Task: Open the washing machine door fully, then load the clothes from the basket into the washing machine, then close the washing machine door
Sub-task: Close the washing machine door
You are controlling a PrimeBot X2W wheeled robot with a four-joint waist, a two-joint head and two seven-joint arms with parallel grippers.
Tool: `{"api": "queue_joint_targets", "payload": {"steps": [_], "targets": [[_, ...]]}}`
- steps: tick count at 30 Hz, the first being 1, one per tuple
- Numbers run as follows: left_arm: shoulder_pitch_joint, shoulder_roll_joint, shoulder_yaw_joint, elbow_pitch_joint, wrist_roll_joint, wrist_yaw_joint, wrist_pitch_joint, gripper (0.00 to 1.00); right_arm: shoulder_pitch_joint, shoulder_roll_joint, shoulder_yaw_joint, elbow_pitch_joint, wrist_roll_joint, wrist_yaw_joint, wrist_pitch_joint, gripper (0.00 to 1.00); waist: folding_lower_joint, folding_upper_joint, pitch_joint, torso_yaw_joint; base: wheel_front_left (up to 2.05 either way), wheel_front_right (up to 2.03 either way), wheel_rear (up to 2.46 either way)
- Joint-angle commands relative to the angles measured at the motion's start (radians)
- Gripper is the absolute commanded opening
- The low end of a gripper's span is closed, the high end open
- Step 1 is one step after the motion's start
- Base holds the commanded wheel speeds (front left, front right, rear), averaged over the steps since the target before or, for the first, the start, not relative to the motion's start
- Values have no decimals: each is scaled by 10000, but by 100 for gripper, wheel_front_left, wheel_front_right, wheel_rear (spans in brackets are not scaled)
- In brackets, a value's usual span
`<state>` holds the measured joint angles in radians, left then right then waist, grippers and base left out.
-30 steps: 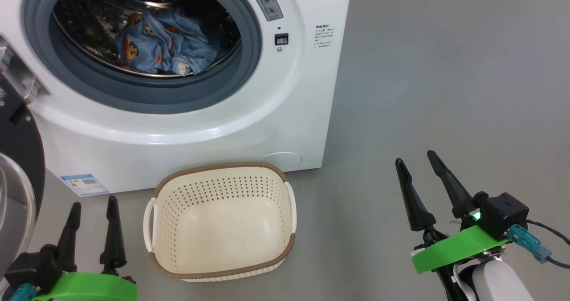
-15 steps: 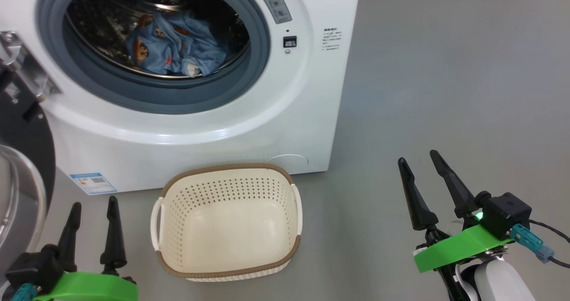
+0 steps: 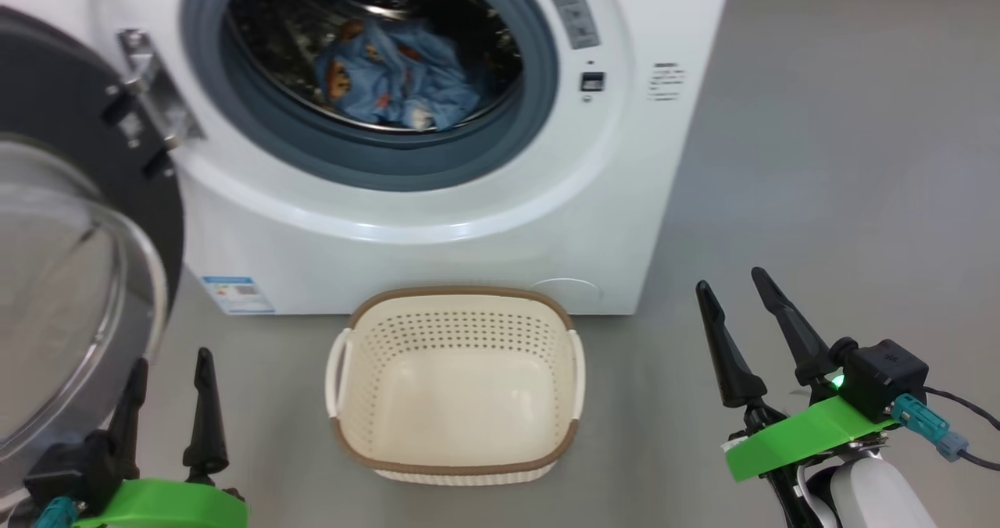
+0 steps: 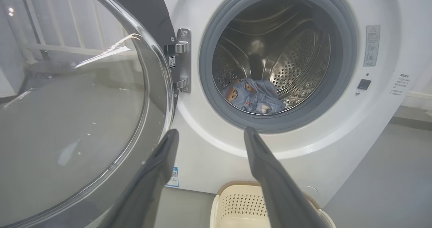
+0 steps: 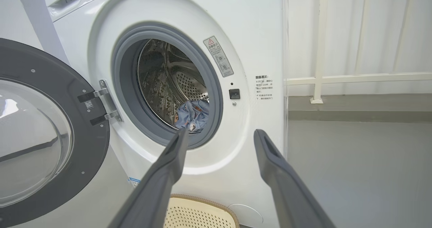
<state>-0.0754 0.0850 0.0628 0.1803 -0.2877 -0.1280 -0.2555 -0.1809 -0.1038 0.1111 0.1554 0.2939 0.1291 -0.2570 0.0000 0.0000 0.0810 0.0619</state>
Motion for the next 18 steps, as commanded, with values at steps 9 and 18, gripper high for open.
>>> {"api": "queue_joint_targets", "payload": {"steps": [9, 18], "targets": [[-170, -5, 431, -109, 373, -4, -63, 100, -108, -107, 310, -102, 99, 16, -48, 100, 0, 0, -115, 1530, 0, 0, 0], [-264, -117, 447, 16, 295, -16, -63, 100, -121, -170, 383, 0, 155, 16, -48, 100, 0, 0, -118, 2668, 0, 0, 0]]}}
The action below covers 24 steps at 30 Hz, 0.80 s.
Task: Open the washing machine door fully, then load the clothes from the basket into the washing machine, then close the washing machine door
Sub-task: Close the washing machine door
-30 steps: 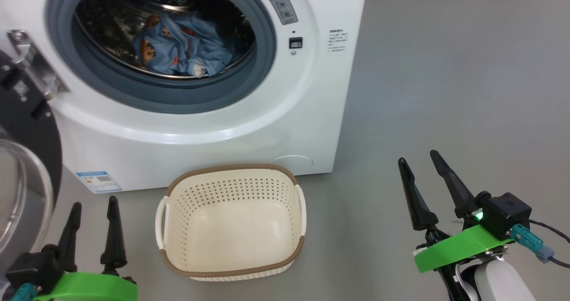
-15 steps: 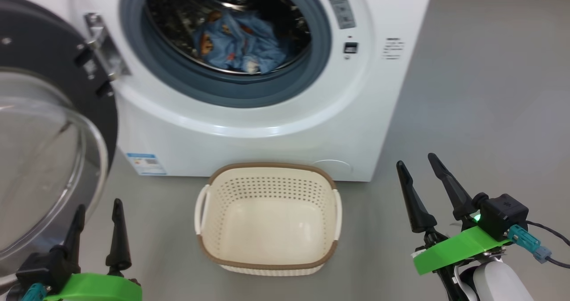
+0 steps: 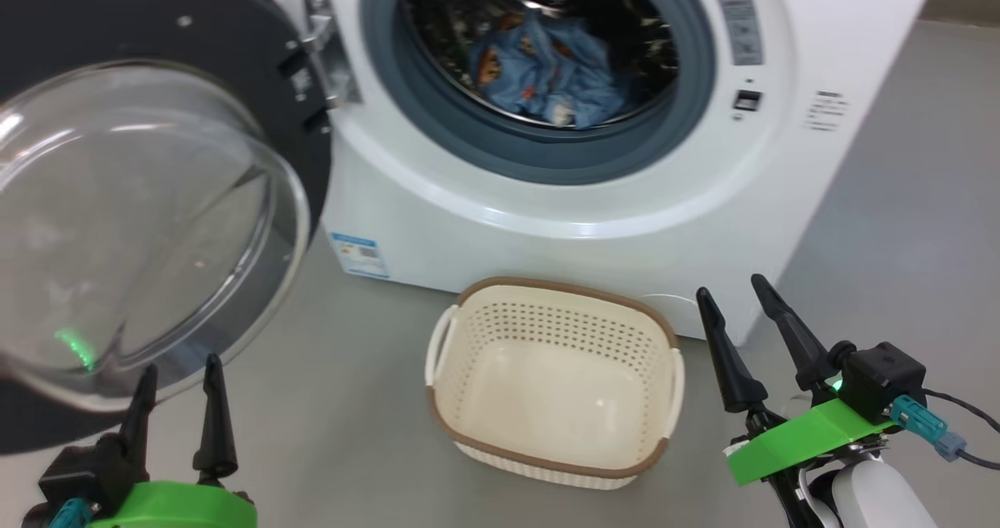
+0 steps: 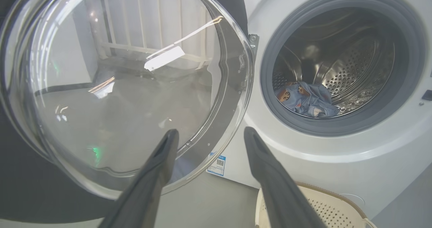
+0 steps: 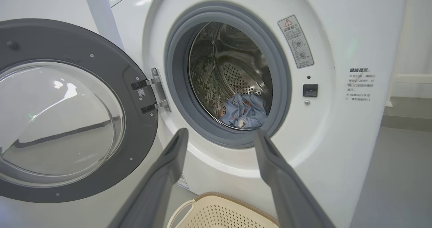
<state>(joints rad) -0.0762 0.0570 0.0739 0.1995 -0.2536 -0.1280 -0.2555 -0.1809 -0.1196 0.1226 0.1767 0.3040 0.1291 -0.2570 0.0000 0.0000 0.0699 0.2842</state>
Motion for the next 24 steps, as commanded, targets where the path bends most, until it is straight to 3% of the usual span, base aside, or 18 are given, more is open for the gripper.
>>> {"api": "queue_joint_targets", "payload": {"steps": [1, 15, 24], "targets": [[-258, 159, 338, -151, -60, -18, -63, 100, -118, -20, 277, -203, 55, 16, -48, 100, 0, 0, -3, 565, 0, 0, 0], [-288, 47, 481, 80, -113, -25, -63, 100, -254, -165, 570, 1, 158, 16, -48, 100, 0, 0, -34, 1844, 0, 0, 0], [-171, -4, 521, 47, 35, -26, -63, 100, -157, -108, 643, 57, 212, 16, -48, 100, 0, 0, -217, 2133, 0, 0, 0]]}}
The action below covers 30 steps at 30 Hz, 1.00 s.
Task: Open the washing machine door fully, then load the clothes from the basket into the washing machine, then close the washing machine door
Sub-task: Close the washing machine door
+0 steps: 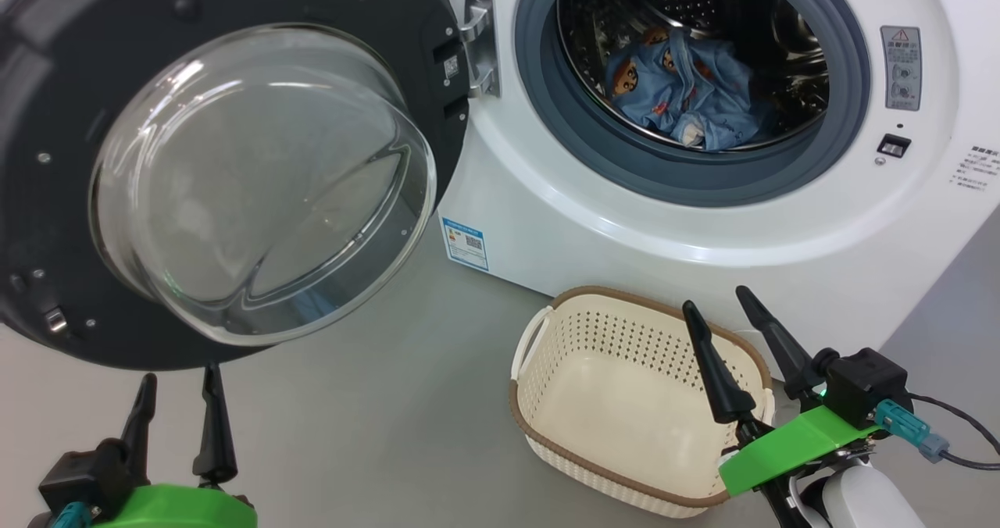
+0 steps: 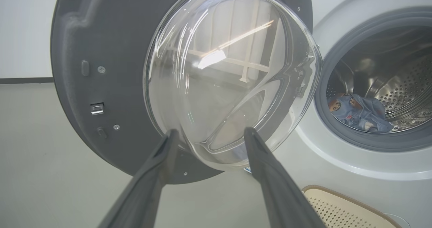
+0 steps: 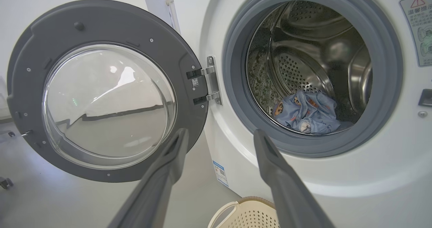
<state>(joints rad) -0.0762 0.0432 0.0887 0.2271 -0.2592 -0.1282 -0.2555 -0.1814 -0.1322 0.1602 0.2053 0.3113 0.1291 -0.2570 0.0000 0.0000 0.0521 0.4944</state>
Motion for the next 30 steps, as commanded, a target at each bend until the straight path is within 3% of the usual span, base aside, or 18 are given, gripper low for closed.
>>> {"api": "queue_joint_targets", "payload": {"steps": [1, 30], "targets": [[-168, 132, 376, -235, 106, -24, -63, 100, -139, 26, 275, -233, 151, 16, -48, 100, 0, 0, -59, 39, 0, 0, 0], [-122, 149, 556, -431, 217, -25, -63, 100, 47, -20, 349, -273, 259, 16, -48, 100, 0, 0, -242, -56, 0, 0, 0]]}}
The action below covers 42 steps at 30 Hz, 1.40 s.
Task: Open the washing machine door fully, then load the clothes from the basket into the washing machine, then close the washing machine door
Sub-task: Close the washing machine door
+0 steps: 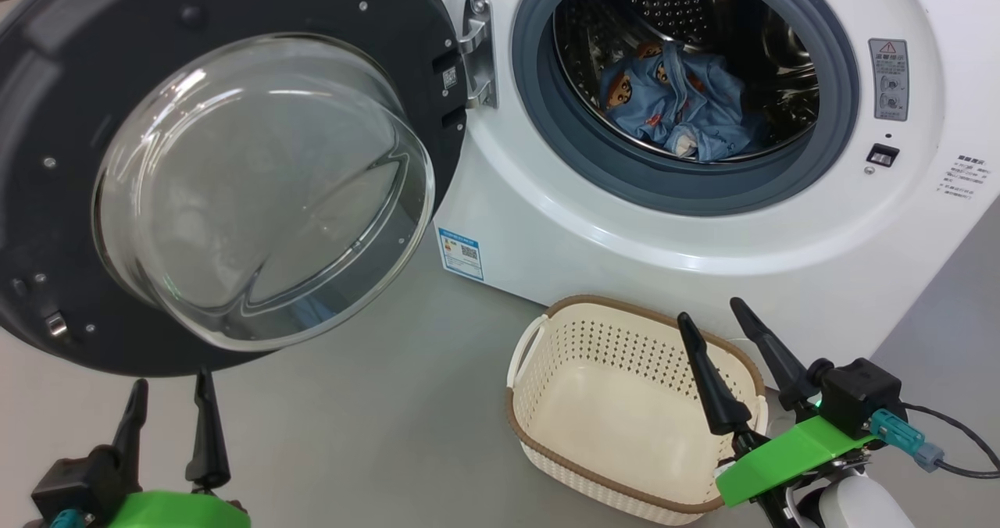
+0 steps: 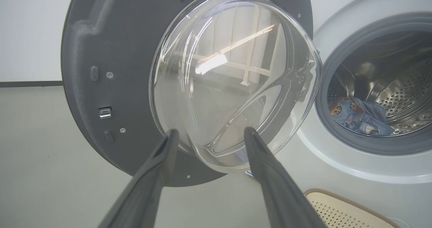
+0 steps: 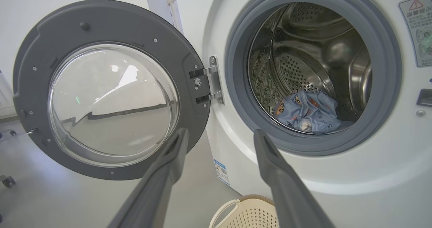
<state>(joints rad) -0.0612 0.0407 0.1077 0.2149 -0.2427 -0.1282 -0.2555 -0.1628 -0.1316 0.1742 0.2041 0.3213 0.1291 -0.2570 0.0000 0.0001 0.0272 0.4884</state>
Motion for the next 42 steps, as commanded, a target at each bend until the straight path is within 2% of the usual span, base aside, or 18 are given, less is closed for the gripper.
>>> {"api": "queue_joint_targets", "payload": {"steps": [1, 5, 6, 7, 8, 13, 19, 23, 28, 33, 37, 42], "targets": [[-307, 224, 350, -337, 91, -25, -63, 100, -140, -28, 198, -259, 156, 16, -48, 100, 0, -1, 15, 10, 0, 0, 0], [-584, 503, 369, -520, 86, -25, -63, 98, -144, -46, 169, -254, 142, 16, -48, 100, 0, -1, 45, 40, 0, 0, 0], [-682, 582, 393, -586, 23, -25, -63, 52, -146, -48, 161, -258, 137, 16, -48, 100, 0, -1, 53, 48, 0, 0, 0], [-799, 695, 410, -671, -38, -25, -63, 19, -147, -48, 154, -264, 129, 16, -48, 100, 0, -1, 61, 57, 0, 0, 0], [-918, 826, 412, -755, -95, -25, -63, 0, -147, -50, 149, -268, 122, 16, -48, 100, 0, -1, 69, 66, 0, 0, 0], [-1589, 1372, 544, -1167, -697, -25, -25, 0, -149, -64, 156, -272, 102, 16, -48, 100, 0, -1, 93, 73, 0, 0, 0], [-2983, 2419, 1031, -2078, -2097, -25, 536, 0, -202, -101, 177, -265, 73, 16, -48, 100, 0, -1, 200, 13, 0, 0, 0], [-3917, 3170, 1554, -1967, -2984, -25, 705, 0, -269, -126, 210, -250, 45, 16, -48, 100, 0, -1, 327, -129, 0, 0, 0], [-5059, 3865, 2368, -516, -4764, -25, 896, 0, -383, -241, 204, -219, 1, 16, -48, 100, 0, -1, 508, -344, 0, 0, 0], [-6111, 4395, 3347, 1726, -7220, -25, 1640, 0, -507, -297, 269, -213, -51, 16, -48, 100, 0, -1, 681, -612, 0, 0, 0], [-6731, 4979, 3911, 3382, -8715, -25, 2333, 0, -594, -414, 293, -174, -126, 16, -48, 100, 0, -1, 909, -831, 0, 0, 0], [-7329, 5505, 4316, 5097, -9939, -25, 2978, 0, -695, -642, 230, -183, -240, 16, -48, 100, 0, -1, 1219, -1079, 0, 0, 0]]}}
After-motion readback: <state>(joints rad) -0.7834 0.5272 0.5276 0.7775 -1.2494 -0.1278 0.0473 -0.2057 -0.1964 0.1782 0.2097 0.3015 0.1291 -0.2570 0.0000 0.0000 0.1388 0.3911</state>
